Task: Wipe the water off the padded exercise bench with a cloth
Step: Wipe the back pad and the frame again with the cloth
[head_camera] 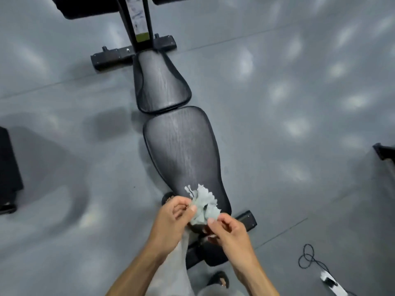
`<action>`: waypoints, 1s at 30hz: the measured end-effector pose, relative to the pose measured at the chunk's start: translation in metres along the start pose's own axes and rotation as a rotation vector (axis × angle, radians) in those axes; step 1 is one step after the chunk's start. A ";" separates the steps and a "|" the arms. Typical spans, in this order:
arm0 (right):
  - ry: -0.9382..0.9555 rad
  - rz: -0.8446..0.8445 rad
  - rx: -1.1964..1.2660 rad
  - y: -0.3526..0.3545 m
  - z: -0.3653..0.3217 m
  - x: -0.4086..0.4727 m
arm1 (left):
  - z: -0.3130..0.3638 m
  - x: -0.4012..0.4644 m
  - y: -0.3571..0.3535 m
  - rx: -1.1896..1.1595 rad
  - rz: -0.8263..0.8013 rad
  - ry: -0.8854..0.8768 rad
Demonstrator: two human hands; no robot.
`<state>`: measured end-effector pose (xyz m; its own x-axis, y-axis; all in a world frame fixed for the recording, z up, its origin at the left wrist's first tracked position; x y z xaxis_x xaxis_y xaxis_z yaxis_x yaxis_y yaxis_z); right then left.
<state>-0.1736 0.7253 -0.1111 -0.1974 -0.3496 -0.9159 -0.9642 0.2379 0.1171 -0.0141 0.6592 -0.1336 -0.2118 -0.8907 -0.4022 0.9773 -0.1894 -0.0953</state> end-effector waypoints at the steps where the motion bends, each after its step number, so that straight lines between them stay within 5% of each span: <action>1: -0.024 -0.017 -0.029 -0.008 -0.009 0.007 | 0.010 0.014 0.008 0.011 -0.039 -0.031; 7: -0.243 -0.174 0.220 -0.052 -0.069 0.032 | 0.054 0.059 0.043 0.008 -0.216 -0.134; 12: -0.332 -0.235 0.113 -0.085 -0.106 0.059 | 0.068 0.074 0.065 -0.017 -0.281 -0.161; 24: -0.215 -0.431 0.233 -0.124 -0.168 0.064 | 0.085 0.090 0.112 -0.272 0.152 -0.043; 30: -0.158 -0.510 0.127 -0.109 -0.218 0.092 | 0.108 0.129 0.089 -0.696 0.364 0.002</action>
<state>-0.1255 0.4696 -0.1246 0.3283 -0.3110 -0.8919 -0.8996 0.1847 -0.3956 0.0469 0.4824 -0.0953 0.1198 -0.8465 -0.5188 0.7549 0.4171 -0.5062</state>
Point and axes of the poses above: each hand's wrist, its own x-axis towards the middle knuckle, its own y-axis out of the back of the hand, z = x × y, the point moved 7 cm from there along x, towards the middle knuckle, and after that the axes turned 15 degrees about -y, right-handed, at the moved point
